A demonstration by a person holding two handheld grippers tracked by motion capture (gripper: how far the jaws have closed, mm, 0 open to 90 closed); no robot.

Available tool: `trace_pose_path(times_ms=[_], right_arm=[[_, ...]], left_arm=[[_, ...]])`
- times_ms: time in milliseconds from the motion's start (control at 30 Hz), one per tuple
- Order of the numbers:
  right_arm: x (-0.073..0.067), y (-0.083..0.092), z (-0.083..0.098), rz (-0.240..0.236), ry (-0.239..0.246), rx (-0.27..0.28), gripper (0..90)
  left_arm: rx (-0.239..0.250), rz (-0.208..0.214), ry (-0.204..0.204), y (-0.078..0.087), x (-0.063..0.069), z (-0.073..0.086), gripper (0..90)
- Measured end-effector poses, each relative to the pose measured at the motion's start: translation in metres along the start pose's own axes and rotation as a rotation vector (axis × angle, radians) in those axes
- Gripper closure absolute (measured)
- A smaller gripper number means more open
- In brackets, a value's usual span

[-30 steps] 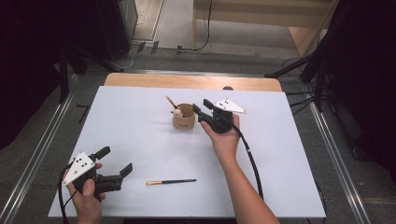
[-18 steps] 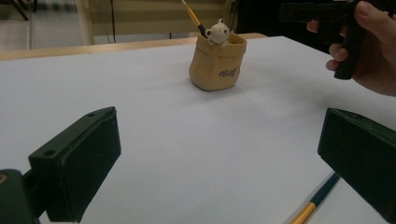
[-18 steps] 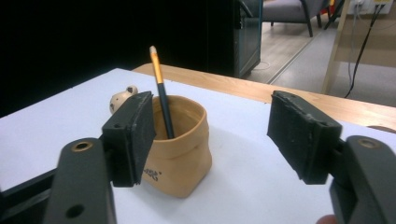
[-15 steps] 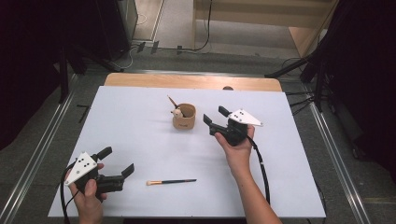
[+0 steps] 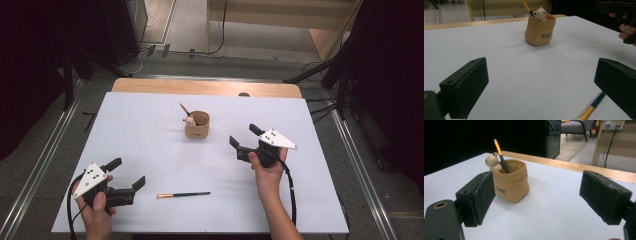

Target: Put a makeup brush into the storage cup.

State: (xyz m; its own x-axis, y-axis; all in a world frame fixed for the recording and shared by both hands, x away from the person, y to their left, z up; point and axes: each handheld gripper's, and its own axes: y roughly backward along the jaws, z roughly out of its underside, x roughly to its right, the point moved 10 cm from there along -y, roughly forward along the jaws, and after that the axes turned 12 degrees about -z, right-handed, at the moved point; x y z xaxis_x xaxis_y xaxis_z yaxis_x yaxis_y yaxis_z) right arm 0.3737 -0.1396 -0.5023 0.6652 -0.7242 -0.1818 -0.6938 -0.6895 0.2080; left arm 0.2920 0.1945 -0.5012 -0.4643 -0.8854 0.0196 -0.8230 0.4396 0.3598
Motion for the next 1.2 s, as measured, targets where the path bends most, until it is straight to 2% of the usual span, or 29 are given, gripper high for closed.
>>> trace_pose_path(times_ms=[100, 267, 400, 567, 867, 1000, 1100, 1200], right_arm=[[-0.001, 0.008, 0.004, 0.004, 0.012, -0.005, 12.7], [-0.003, 0.022, 0.01, -0.003, 0.004, -0.016, 9.6], [-0.002, 0.032, 0.016, 0.002, -0.006, -0.036, 0.0], [0.002, 0.05, 0.02, -0.001, -0.011, -0.026, 0.0], [0.005, 0.081, 0.032, 0.012, 0.01, -0.048, 0.0], [0.007, 0.096, 0.038, 0.018, 0.008, -0.04, 0.0], [0.011, 0.106, 0.042, 0.031, 0.001, -0.037, 0.0], [0.013, 0.116, 0.043, 0.036, -0.005, -0.025, 0.0]], left_arm=[[0.004, -0.002, 0.006, 0.0, -0.001, 0.0, 0.0], [-0.004, -0.008, -0.001, -0.001, -0.002, 0.001, 0.0], [-0.004, -0.003, 0.008, -0.002, -0.002, 0.001, 0.0], [-0.003, 0.0, 0.013, -0.003, -0.001, 0.0, 0.0], [-0.026, 0.014, 0.009, -0.007, 0.003, 0.006, 0.0], [-0.017, 0.027, 0.037, -0.008, 0.002, 0.004, 0.0], [-0.028, 0.029, 0.03, -0.012, 0.002, 0.006, 0.0], [-0.032, 0.038, 0.042, -0.015, 0.001, 0.006, 0.0]])
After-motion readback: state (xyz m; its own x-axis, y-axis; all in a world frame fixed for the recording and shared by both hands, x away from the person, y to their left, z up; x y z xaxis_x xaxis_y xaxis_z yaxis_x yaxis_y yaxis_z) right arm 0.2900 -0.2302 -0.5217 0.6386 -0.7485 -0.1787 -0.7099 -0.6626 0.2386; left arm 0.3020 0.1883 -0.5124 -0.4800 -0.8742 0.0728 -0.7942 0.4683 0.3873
